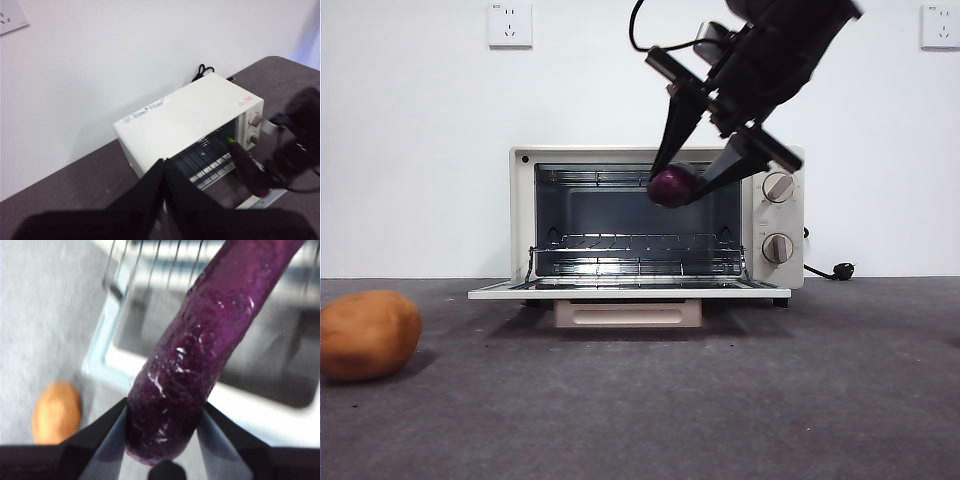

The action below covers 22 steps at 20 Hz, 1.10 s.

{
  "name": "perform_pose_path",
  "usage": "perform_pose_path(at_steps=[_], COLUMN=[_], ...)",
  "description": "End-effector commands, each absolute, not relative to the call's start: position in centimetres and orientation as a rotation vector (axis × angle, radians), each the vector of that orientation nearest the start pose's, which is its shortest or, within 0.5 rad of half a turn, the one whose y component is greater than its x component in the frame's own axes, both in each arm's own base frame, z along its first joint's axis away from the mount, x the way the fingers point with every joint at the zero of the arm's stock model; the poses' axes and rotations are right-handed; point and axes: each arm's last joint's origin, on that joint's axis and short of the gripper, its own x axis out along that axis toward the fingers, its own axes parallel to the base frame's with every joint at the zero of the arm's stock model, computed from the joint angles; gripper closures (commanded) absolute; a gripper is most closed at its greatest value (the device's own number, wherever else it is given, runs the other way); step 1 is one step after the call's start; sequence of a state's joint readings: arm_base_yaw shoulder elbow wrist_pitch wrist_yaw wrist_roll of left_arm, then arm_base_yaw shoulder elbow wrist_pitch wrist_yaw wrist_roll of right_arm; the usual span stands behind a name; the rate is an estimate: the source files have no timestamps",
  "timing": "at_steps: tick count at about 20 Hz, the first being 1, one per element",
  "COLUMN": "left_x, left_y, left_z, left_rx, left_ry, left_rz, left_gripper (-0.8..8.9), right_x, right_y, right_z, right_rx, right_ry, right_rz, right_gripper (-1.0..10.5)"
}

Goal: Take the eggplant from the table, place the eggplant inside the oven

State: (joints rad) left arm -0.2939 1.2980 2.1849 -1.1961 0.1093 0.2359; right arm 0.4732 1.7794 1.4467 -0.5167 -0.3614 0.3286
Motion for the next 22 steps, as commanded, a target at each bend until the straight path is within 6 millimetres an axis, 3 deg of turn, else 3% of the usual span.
perform_pose_path(at_steps=[1,9,17,18,20,22], left_x=[14.1,14.1,14.1,14.1,14.1,14.1], left_y=[-4.6,-4.6,-4.5,-4.5,-4.5,-4.5], left_z=[55.5,55.4,55.2,55.2,55.2,55.2], left_rx=[0.271,0.272,0.278,0.280,0.280,0.281], left_ry=[0.271,0.283,0.302,0.303,0.305,0.307], left_rz=[-0.434,-0.435,-0.415,-0.408,-0.408,-0.409], left_gripper=[8.20,8.20,8.20,8.20,8.20,8.20], right_x=[36.5,42.3,43.5,43.5,43.5,43.5], right_y=[19.5,22.1,22.2,22.3,22.2,22.3], right_z=[26.0,23.5,21.9,21.9,21.9,21.9], right_rx=[0.237,0.290,0.289,0.289,0.289,0.288], right_ry=[0.981,0.940,0.890,0.889,0.893,0.892], right_rz=[0.637,0.559,0.411,0.412,0.411,0.413], right_gripper=[9.6,9.6,9.4,9.0,6.9,6.3])
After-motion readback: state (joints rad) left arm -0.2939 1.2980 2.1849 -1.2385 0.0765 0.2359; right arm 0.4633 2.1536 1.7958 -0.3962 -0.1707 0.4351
